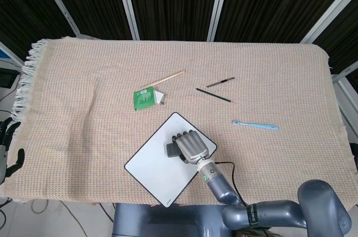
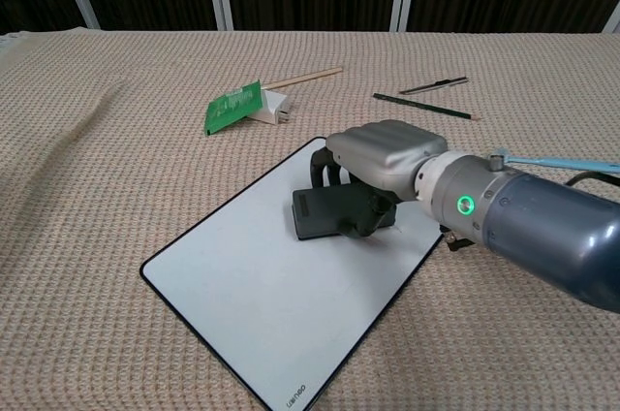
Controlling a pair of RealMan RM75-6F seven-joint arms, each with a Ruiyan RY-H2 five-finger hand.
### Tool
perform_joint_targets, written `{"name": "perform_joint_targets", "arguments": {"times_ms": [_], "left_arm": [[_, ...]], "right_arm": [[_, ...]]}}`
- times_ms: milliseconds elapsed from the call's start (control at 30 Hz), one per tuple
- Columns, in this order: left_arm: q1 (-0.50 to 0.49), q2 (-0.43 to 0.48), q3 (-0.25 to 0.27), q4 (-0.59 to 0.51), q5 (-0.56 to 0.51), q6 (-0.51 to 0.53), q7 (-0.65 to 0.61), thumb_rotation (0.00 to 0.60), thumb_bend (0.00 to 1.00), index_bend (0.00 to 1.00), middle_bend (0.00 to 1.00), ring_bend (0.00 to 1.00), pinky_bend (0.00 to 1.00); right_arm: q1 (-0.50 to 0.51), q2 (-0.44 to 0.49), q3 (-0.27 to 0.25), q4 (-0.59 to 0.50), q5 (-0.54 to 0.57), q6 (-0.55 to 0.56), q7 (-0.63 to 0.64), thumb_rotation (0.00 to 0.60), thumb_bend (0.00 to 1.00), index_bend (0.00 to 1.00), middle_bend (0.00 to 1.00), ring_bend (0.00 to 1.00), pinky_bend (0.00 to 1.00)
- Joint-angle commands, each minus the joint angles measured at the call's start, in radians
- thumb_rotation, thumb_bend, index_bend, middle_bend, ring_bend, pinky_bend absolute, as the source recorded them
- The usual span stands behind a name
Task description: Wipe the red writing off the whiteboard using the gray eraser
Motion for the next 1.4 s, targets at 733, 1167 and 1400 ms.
{"name": "perform_joint_targets", "arguments": {"times_ms": [733,1167,1400], "left_arm": [[0.0,-0.004,-0.002,0.002,0.001,0.005,0.007,0.6,0.49,0.1,0.01,0.0,0.0],[0.0,0.001,-0.004,0.001,-0.001,0.006,0.0,0.6,0.49,0.1,0.01,0.0,0.0],[0.001,0.001,-0.004,0.0,-0.001,0.007,0.001,0.6,0.49,0.1,0.01,0.0,0.0]], "right_arm": [[-0.07,0.027,-0.023,0.054,-0.082,-0.016,0.124,0.6,0.38,0.47,0.47,0.44,0.42],[-0.04,-0.008,0.072,0.212,-0.024,-0.054,0.146,0.6,0.38,0.48,0.47,0.44,0.42],[-0.068,0.1,0.078,0.158,-0.04,-0.041,0.168,0.6,0.38,0.48,0.46,0.44,0.42]]}}
